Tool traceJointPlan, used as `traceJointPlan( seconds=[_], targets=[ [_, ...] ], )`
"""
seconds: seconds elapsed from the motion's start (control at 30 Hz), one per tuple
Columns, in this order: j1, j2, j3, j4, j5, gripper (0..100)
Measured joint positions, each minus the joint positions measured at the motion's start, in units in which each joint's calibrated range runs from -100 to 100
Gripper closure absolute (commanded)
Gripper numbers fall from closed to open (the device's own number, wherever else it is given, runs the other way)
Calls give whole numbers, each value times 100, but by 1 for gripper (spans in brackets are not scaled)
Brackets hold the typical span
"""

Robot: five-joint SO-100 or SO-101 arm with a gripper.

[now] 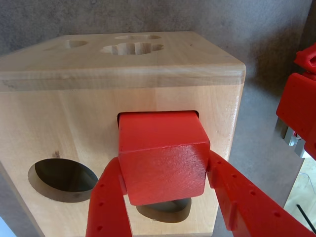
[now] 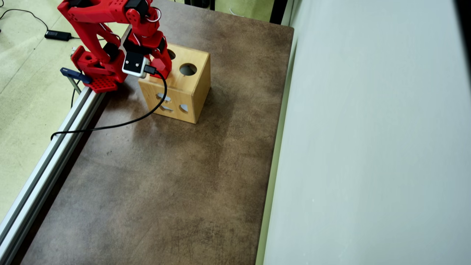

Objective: Pick and place the red cube on the square hole

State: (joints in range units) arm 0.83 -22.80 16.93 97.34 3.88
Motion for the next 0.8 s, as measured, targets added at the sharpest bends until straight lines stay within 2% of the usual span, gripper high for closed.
traceJointPlan(
  seconds=[0.13, 0.2, 0.23, 0.8],
  targets=[
    [29, -8, 27, 73, 5, 22],
    [29, -8, 27, 73, 5, 10],
    [29, -8, 27, 73, 5, 7],
    [7, -8, 27, 73, 5, 8]
  ],
)
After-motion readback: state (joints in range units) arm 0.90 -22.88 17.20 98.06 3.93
